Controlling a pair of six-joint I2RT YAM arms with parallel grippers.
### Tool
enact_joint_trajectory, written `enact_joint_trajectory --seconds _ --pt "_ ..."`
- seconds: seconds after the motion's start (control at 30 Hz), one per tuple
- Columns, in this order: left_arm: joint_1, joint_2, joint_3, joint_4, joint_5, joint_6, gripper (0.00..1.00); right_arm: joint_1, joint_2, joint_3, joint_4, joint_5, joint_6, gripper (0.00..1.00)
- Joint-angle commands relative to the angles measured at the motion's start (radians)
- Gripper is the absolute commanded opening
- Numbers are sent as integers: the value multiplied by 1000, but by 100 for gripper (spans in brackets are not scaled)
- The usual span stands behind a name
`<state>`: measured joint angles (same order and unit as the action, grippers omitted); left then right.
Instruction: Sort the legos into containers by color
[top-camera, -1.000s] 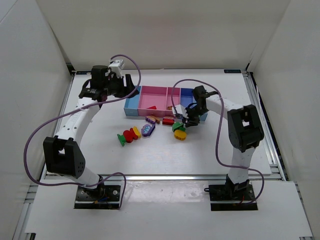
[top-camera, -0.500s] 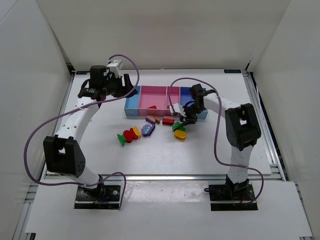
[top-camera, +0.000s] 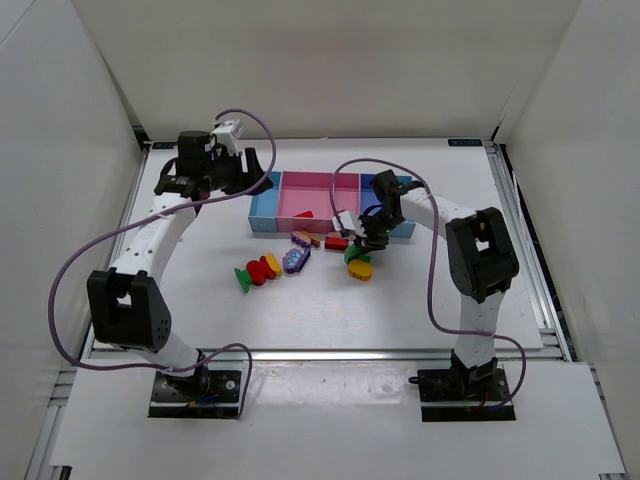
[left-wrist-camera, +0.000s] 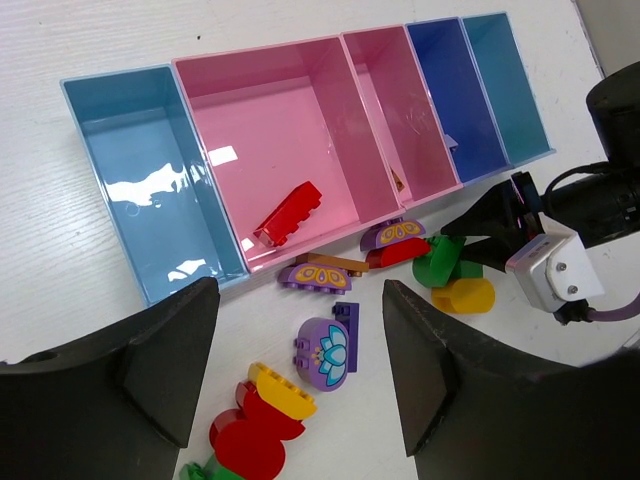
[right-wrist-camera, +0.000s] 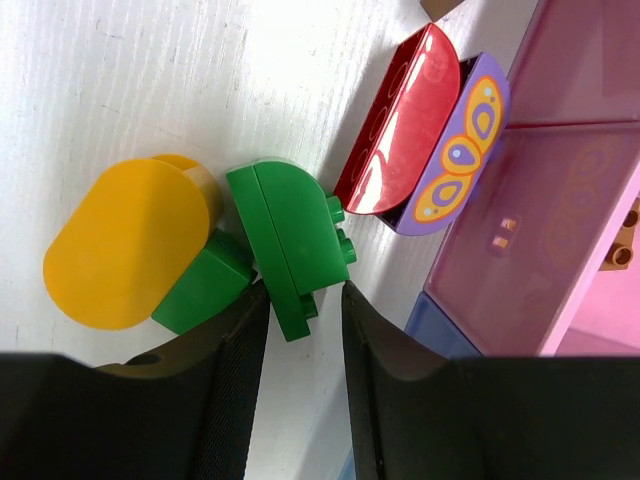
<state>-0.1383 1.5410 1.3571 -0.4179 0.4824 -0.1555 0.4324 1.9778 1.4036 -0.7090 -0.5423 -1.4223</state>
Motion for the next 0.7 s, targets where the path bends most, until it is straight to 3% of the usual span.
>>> enact_joint_trajectory --seconds 0.0,0.67 --pt "8 -2 25 10 22 -6 77 2 -4 5 -32 -22 -21 39" --pt "8 4 28 11 35 -16 77 2 18 -12 -26 2 8 34"
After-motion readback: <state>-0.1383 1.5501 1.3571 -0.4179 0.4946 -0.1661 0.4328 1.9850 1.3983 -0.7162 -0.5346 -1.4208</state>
